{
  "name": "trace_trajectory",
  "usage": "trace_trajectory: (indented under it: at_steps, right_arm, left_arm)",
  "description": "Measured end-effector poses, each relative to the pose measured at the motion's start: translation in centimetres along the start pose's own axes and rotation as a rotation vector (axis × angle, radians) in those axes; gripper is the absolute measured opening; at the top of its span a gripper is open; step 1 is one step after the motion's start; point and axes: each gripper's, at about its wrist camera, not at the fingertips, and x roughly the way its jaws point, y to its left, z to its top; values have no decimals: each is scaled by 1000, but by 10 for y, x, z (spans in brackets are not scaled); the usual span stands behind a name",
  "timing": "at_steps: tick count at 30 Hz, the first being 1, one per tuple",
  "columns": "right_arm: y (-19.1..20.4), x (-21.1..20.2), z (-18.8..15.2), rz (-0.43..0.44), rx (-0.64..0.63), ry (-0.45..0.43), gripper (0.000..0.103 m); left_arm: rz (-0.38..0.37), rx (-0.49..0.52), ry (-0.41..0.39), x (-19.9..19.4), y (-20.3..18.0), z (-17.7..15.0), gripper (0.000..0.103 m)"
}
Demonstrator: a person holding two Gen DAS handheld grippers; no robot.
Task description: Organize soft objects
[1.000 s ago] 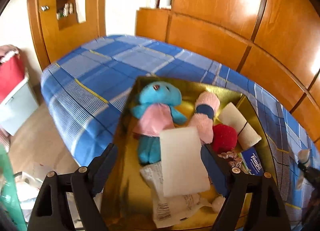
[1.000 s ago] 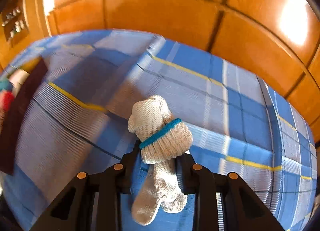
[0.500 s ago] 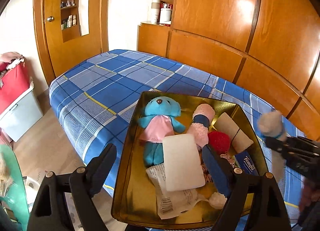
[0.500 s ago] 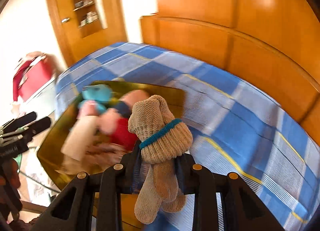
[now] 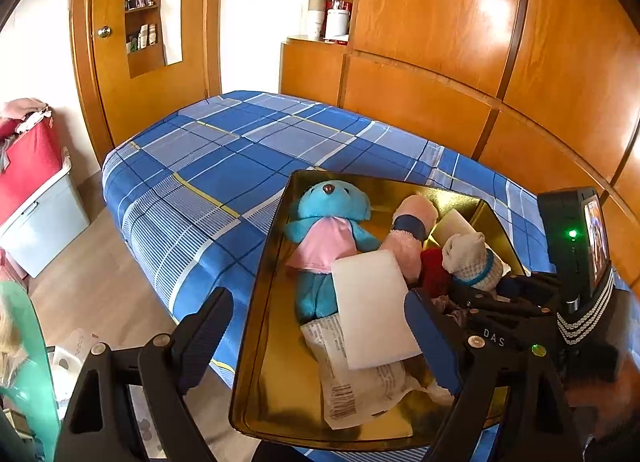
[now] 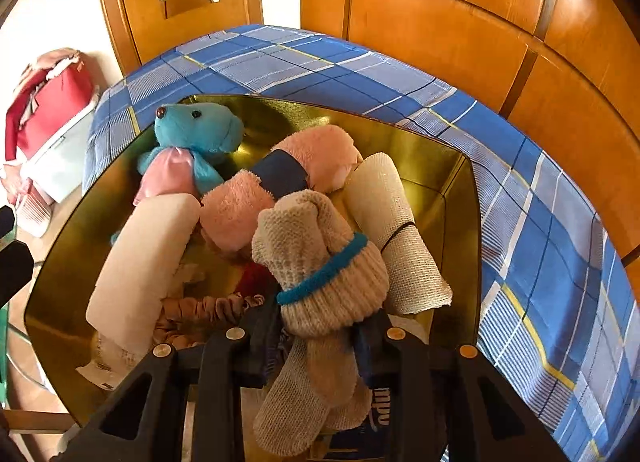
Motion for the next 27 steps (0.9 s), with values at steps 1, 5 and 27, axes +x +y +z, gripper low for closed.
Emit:
trace_trajectory:
  at_steps: [1,5,27]
  right_arm:
    - [0,0,1,-2,2,3,30]
    - [-2,-3,0,10,25,-9,32]
    - [-13,-75,-35,-49,147,-267,74]
  left_arm:
    - [-1,-1,2,1,0,0,88]
    - [1,6,2,0,-3,-2,94]
    - [31,20,-78,-22,-19,-5,102]
